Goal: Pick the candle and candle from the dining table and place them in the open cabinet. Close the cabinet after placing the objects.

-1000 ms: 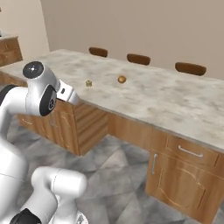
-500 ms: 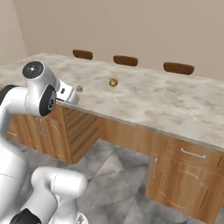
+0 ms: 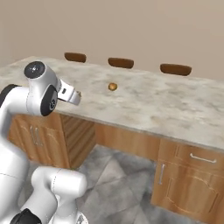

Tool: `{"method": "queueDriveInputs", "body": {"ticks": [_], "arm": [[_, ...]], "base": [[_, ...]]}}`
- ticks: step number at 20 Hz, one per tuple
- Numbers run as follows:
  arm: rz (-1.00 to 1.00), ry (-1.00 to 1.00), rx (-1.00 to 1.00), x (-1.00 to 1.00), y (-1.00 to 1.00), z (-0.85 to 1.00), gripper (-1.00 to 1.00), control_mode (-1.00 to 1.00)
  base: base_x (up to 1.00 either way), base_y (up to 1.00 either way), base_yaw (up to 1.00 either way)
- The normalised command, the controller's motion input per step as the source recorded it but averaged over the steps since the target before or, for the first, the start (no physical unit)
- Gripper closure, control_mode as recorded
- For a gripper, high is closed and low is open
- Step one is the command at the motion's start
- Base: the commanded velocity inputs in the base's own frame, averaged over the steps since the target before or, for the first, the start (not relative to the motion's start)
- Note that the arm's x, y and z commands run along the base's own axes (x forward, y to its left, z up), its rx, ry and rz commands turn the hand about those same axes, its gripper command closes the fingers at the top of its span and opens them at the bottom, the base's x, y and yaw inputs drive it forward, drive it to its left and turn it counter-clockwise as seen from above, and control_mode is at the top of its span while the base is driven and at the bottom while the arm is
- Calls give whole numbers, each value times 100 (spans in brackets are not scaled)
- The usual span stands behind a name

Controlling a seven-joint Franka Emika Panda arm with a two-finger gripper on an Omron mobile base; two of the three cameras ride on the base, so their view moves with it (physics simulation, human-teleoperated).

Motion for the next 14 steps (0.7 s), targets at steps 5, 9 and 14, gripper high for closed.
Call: {"method": "queueDriveInputs", "body": {"ticks": [5,9,14], "arm": [[0,0,0,0,0,0,-100,100],[0,0,0,0,0,0,-100,100],[0,0,0,0,0,0,-100,100]], "base": [[39,60,-1],[36,62,0],[50,47,-12]]}}
